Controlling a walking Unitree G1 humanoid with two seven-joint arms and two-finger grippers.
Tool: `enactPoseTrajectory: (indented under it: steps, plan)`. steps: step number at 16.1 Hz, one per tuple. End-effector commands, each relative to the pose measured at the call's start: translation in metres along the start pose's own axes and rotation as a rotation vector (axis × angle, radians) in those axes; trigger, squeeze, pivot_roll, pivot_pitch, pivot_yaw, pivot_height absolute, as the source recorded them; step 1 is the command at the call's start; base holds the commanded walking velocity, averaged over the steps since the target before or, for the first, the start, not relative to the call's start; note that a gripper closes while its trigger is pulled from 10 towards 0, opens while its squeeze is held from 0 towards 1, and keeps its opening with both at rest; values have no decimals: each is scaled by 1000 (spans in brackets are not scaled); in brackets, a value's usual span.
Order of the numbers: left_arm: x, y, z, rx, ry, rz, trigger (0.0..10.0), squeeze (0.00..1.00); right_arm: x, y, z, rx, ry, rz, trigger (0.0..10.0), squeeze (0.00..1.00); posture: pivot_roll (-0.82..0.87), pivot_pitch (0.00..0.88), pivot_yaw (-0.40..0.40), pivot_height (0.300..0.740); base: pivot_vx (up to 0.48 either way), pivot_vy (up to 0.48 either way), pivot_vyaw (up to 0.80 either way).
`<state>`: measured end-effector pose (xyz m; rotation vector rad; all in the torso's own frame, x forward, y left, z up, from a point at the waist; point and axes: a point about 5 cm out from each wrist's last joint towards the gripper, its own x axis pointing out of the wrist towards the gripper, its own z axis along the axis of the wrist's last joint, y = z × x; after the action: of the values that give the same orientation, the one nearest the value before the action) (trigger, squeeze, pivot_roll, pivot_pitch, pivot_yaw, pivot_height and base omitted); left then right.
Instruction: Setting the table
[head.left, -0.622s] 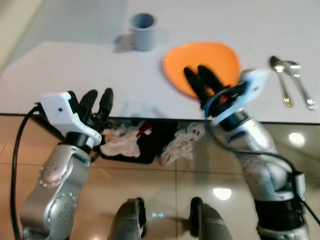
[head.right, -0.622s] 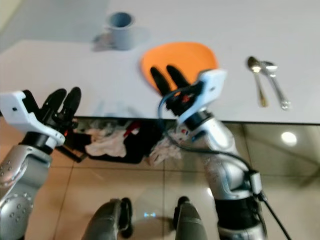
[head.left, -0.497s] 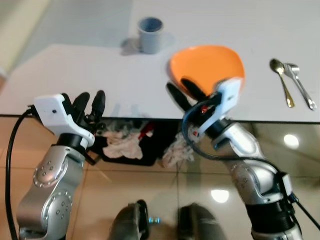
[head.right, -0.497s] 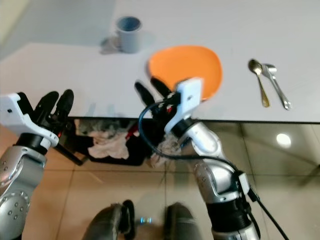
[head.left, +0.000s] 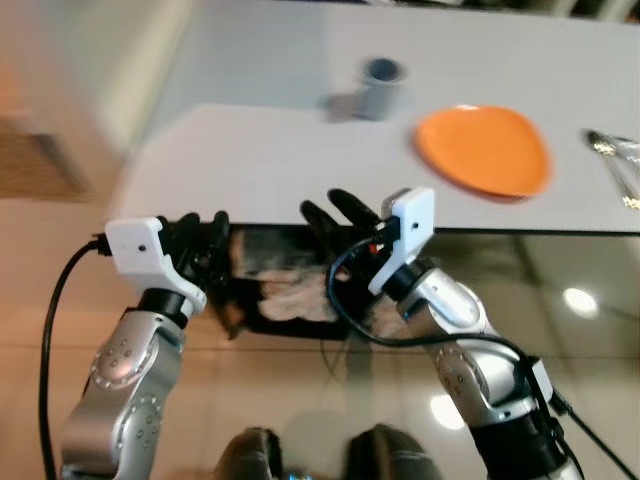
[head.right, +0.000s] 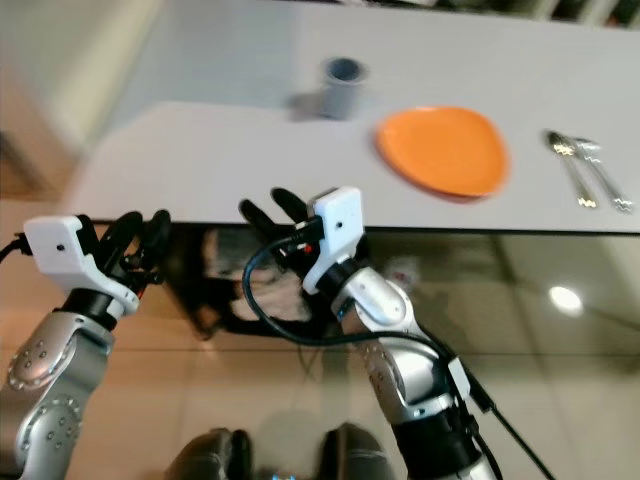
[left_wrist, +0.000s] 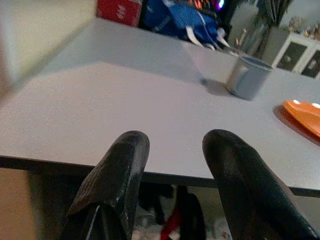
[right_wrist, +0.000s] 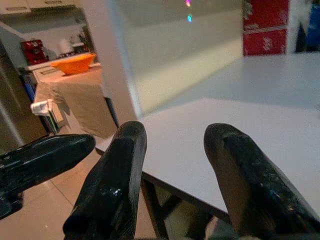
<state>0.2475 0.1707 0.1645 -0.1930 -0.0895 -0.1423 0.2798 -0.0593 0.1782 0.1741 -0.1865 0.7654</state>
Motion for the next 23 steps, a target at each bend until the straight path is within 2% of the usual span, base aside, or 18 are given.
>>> enactPoseTrajectory:
  steps: [1, 4, 11, 12, 13, 19, 21, 22, 23]
  plan:
    - [1, -7, -4, 6, 8, -35, 10000, 0, -3, -7, -3, -24, 20, -15, 10000, 0, -61, 135, -14, 740, 0, 480, 0]
    - [2, -8, -12, 36, 23, -49, 10000, 0, 2, -11, -12, -45, 57, -44, 10000, 0, -56, 118, -17, 740, 0, 480, 0]
    - [2, -19, -24, 46, 46, -92, 10000, 0, 6, -23, -26, -78, 103, -133, 10000, 0, -52, 96, -16, 740, 0, 480, 0]
    - [3, -19, -24, 48, 46, -94, 10000, 0, 7, -22, -26, -59, 95, -125, 10000, 47, -51, 94, -16, 740, 0, 480, 0]
    - [3, -18, -24, 56, 43, -95, 10000, 0, 8, -21, -23, -38, 62, -127, 10000, 1000, -47, 95, -13, 740, 0, 480, 0]
    - [4, -13, -20, 78, 22, -64, 10000, 0, 11, -27, -21, -36, 33, -177, 10000, 1000, -38, 102, -6, 740, 0, 480, 0]
    - [3, -9, -15, 82, -14, -40, 10000, 0, 13, -30, -20, -44, 32, -205, 10000, 1000, -36, 104, -4, 740, 0, 0, 0]
    - [1, -8, -11, 79, -33, -40, 10000, 0, 15, -32, -19, -51, 42, -226, 10000, 835, -36, 103, -2, 740, 0, 0, 0]
    - [0, -7, -10, 101, -34, -32, 10000, 0, 16, -32, -18, -36, 43, -220, 10000, 0, -33, 103, -2, 740, 0, 0, 0]
